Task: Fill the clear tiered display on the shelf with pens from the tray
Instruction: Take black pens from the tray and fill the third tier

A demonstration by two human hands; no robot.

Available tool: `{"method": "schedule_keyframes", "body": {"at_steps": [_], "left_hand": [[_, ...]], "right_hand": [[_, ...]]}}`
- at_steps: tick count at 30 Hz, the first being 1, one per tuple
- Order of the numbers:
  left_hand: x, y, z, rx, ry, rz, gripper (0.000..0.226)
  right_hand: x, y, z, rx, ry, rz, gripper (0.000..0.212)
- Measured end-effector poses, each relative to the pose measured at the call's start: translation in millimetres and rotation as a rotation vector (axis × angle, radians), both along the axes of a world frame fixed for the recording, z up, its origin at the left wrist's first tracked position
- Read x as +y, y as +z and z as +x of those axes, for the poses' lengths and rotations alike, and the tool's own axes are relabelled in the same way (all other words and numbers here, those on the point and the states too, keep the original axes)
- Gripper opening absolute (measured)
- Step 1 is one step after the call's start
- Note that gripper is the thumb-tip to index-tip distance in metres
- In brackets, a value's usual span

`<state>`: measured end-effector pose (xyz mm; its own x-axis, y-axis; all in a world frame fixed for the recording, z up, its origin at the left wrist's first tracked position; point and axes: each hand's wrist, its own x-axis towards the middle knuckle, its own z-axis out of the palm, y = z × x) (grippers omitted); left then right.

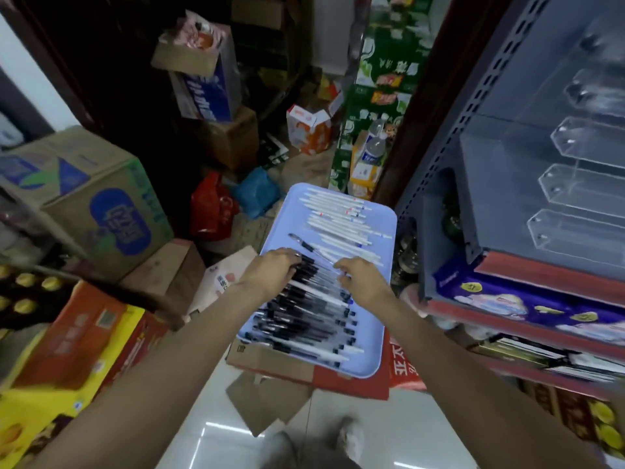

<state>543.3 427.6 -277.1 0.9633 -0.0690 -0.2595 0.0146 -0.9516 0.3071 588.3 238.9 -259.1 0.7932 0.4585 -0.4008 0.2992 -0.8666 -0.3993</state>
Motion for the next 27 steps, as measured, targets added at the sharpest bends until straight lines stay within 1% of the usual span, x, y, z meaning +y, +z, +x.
{"method": "schedule_keyframes", "body": {"at_steps": [4, 6, 9, 11, 13, 19, 21, 23, 25, 27], "left_hand": [[3, -18, -7, -0.051, -0.007, 0.056, 0.041], [6, -20, -8, -0.086, -0.023, 0.091, 0.041], [11, -19, -6, -0.107, 0.026, 0.044, 0.04], [13, -20, -6, -0.116, 0.051, 0.029, 0.039], [13, -21, -6, -0.108, 0.063, 0.019, 0.037], [18, -24, -5, -0.089, 0.076, -0.028, 0.039], [17, -24, -5, -0.073, 0.089, -0.071, 0.039], [16, -23, -7, -0.079, 0.107, -0.145, 0.038], [13, -19, -8, -0.119, 0.188, -0.256, 0.037], [9, -9, -8, -0.172, 0.34, -0.376, 0.033]], "right_hand": [[8, -18, 0, -0.05, 0.003, -0.117, 0.036], [13, -21, 4, -0.075, 0.03, -0.198, 0.031], [19, -18, 12, -0.079, 0.014, -0.25, 0.023], [21, -18, 13, -0.101, 0.027, -0.307, 0.023], [20, -21, 12, -0.1, 0.038, -0.316, 0.024], [22, -16, 15, -0.049, 0.01, -0.239, 0.007], [21, -14, 14, -0.021, -0.016, -0.213, 0.019], [19, -12, 11, -0.001, -0.062, -0.172, 0.022], [16, -9, 8, 0.013, -0.149, -0.062, 0.019], [12, -2, 4, 0.043, -0.273, 0.149, 0.017]]}}
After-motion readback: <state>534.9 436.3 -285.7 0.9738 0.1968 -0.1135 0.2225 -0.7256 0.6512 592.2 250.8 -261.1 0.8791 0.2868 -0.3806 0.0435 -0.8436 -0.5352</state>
